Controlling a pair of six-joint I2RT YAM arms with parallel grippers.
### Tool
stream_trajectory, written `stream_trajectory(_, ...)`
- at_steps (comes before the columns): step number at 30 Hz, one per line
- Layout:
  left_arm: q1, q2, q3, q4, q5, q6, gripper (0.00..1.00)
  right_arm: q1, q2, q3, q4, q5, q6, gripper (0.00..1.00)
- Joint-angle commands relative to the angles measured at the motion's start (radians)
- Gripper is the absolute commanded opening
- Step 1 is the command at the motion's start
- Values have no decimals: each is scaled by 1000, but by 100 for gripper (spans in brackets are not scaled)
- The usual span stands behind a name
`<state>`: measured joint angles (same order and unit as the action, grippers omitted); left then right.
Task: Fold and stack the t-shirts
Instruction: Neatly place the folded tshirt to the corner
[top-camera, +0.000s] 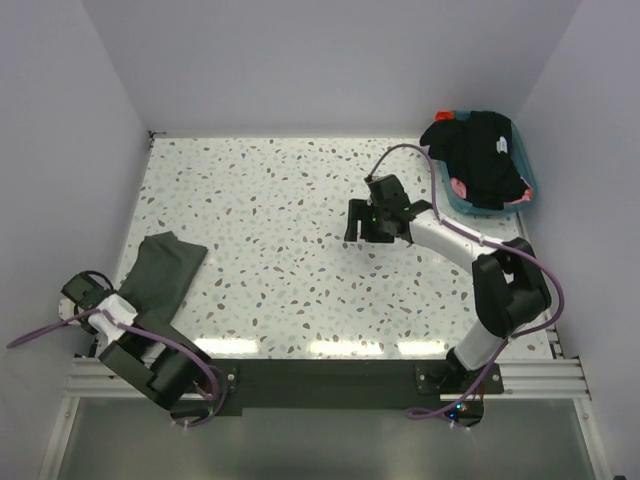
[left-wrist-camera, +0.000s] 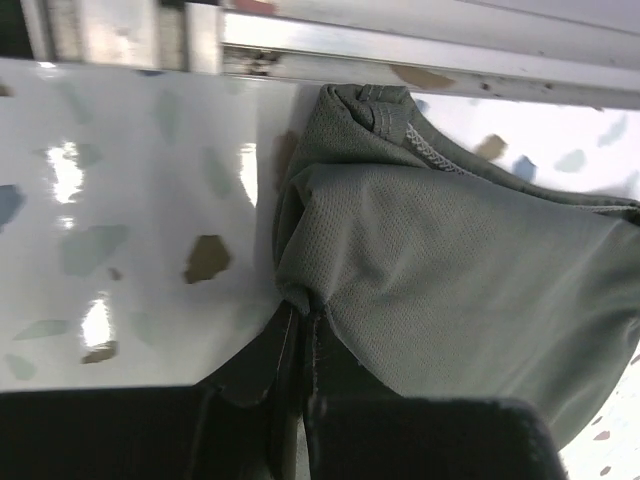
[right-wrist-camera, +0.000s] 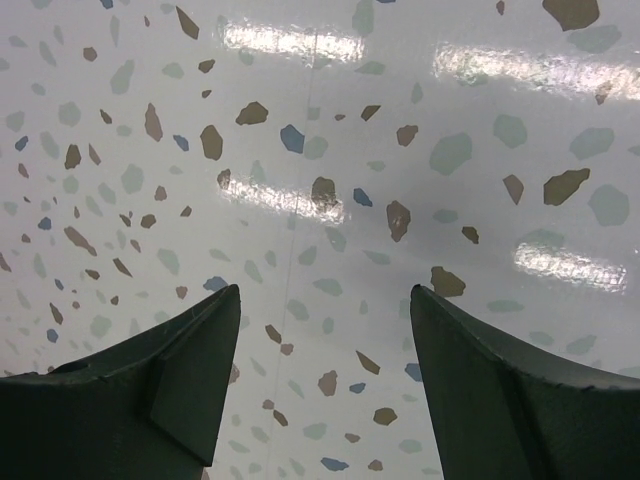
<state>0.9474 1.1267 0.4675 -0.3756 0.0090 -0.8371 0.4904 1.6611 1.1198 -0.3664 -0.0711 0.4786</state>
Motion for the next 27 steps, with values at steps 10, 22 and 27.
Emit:
stream_trajectory(10,159,-201,-33,-52,35,3,4,43,-26,-3,21,1,-5,72)
stream_trajectory(22,157,-242,29,-152,78,16,91,48,-34,-17,23,1,-6,72)
stream_trajectory(27,125,-281,89,-201,72,33,95,50,-34,-20,23,7,-9,72)
